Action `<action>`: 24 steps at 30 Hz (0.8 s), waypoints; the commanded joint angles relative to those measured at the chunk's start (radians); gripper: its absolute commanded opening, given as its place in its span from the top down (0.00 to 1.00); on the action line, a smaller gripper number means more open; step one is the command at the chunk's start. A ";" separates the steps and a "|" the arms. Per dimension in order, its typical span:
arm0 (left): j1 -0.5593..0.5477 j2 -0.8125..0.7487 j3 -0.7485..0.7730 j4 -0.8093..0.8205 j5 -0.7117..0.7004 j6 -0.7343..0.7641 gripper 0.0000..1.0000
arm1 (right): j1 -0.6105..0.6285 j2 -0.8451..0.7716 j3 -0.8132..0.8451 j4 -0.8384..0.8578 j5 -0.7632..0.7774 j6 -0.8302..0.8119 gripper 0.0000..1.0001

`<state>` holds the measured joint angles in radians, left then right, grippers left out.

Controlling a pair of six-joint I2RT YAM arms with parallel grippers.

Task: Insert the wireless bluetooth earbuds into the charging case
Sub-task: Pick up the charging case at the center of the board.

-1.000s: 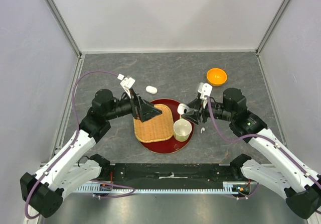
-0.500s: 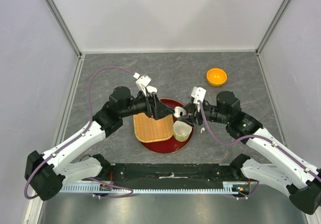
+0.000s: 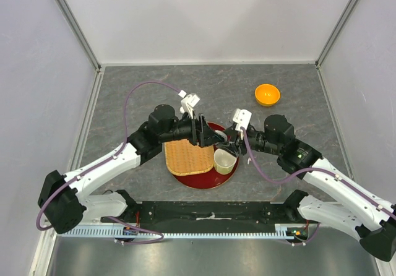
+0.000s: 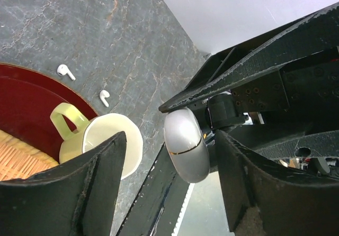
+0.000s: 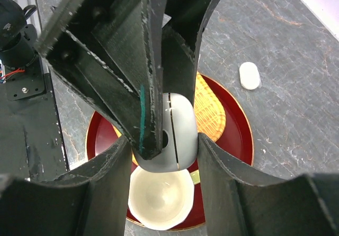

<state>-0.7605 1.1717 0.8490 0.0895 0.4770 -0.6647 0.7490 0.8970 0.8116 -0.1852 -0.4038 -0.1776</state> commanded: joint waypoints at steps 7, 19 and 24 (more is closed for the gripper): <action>-0.020 0.032 0.044 0.072 0.037 -0.041 0.48 | 0.027 -0.015 -0.012 0.070 0.040 -0.026 1.00; -0.026 0.046 0.051 0.073 0.110 -0.030 0.98 | 0.039 -0.055 -0.051 0.159 0.102 -0.030 1.00; -0.026 0.039 0.047 0.073 0.120 -0.026 0.98 | 0.041 -0.061 -0.060 0.179 0.123 -0.013 0.98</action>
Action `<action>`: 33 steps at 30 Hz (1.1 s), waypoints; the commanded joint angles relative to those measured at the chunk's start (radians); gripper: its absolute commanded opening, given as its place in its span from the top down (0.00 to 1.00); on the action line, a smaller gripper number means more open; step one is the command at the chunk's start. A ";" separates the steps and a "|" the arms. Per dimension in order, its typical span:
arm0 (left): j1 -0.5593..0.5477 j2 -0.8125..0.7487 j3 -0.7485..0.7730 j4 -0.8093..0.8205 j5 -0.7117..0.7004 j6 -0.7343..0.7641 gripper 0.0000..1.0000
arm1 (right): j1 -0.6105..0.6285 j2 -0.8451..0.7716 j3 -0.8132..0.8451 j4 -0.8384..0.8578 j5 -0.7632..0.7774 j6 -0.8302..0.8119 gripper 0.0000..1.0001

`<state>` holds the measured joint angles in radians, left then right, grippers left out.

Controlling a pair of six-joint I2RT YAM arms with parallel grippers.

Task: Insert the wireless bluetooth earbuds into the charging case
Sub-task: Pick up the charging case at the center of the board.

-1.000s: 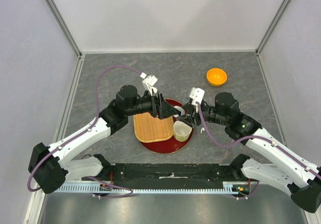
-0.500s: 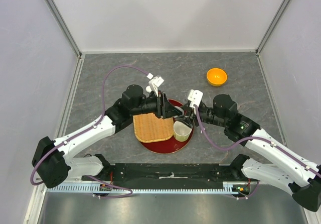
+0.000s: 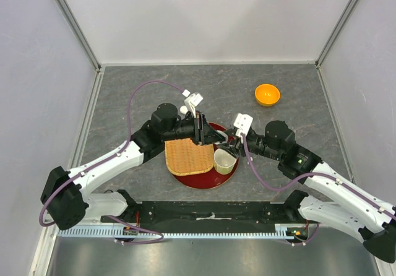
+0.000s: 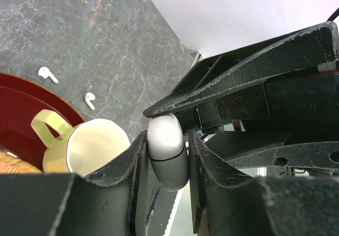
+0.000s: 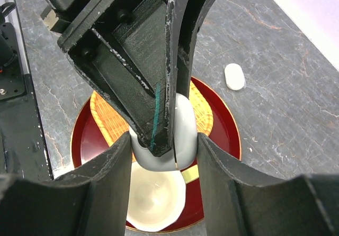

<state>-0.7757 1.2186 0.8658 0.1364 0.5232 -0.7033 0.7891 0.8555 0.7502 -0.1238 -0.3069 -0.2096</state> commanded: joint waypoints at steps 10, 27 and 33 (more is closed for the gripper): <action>-0.013 -0.175 -0.057 -0.004 -0.172 0.166 0.98 | -0.001 -0.036 0.060 0.078 0.080 0.238 0.23; -0.011 -0.636 -0.411 0.313 -0.326 0.567 0.98 | -0.002 0.137 0.233 0.052 0.054 1.052 0.11; -0.013 -0.628 -0.467 0.459 -0.230 0.603 0.98 | -0.001 0.181 0.129 0.292 -0.072 1.404 0.11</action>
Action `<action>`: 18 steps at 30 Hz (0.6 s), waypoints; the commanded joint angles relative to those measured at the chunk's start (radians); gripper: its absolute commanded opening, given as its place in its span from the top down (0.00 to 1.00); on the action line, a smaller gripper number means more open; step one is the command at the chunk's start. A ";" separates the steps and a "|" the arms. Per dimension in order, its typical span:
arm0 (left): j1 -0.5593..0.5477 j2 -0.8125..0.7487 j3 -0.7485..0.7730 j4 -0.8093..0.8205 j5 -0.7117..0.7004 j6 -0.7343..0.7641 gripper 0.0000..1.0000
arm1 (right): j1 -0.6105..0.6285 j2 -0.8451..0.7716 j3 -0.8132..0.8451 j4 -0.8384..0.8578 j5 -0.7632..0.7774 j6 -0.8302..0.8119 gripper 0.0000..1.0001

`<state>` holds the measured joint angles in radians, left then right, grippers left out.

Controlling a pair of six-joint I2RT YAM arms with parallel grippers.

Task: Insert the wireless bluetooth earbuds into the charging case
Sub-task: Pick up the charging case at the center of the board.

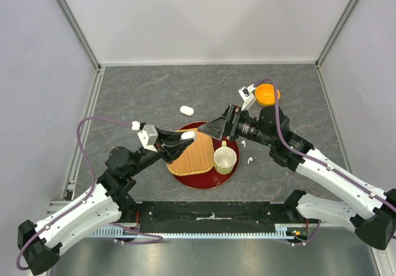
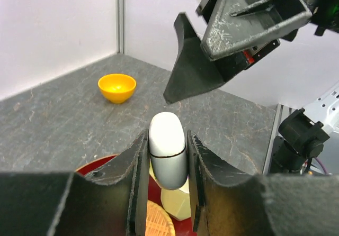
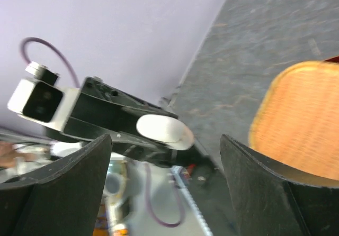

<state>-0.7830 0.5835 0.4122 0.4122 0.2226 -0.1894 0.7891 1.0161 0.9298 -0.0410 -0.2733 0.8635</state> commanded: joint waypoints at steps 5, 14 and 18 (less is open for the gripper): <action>-0.005 0.032 -0.019 0.247 0.103 0.114 0.98 | -0.002 0.055 -0.135 0.397 -0.156 0.563 0.11; -0.005 0.036 -0.046 0.309 0.104 0.128 0.98 | -0.002 0.073 -0.126 0.385 -0.184 0.657 0.11; -0.005 0.039 -0.056 0.339 0.101 0.131 0.98 | -0.001 0.105 -0.117 0.394 -0.225 0.695 0.11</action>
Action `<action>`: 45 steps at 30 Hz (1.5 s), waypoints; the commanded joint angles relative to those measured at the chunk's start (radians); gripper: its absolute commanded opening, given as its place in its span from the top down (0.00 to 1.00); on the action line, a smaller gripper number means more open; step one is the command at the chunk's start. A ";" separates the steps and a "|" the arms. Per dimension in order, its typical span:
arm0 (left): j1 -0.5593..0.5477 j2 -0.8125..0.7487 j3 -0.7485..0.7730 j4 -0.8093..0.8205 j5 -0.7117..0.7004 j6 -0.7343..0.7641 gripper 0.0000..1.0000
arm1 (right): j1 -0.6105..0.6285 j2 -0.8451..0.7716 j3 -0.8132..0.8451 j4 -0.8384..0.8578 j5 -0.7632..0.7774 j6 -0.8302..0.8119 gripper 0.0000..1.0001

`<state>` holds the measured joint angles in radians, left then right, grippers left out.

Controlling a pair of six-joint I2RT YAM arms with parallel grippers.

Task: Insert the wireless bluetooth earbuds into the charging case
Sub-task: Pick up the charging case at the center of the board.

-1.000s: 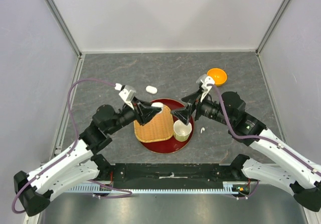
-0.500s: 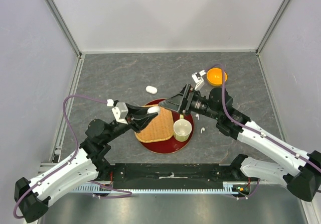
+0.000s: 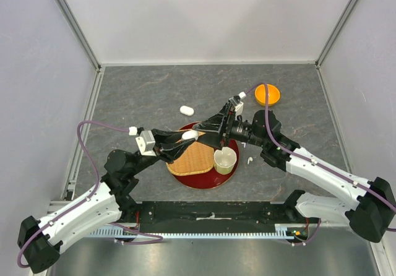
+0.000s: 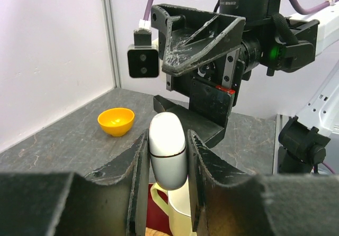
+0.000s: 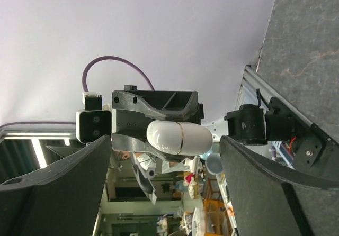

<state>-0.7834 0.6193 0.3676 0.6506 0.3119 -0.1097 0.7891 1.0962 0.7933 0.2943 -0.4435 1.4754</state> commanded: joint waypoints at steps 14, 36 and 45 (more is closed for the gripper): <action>-0.005 0.037 -0.013 0.129 0.009 0.058 0.98 | -0.002 0.067 -0.002 0.126 -0.096 0.175 0.27; -0.005 0.056 -0.009 0.084 -0.005 -0.038 0.62 | -0.001 0.073 -0.043 0.249 -0.086 0.209 0.86; -0.005 0.051 -0.009 0.066 -0.011 -0.042 0.53 | -0.001 0.064 -0.046 0.253 -0.066 0.198 0.89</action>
<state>-0.7830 0.6682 0.3534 0.7166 0.3130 -0.1265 0.7879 1.1736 0.7433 0.4709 -0.5220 1.6550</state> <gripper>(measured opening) 0.463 0.537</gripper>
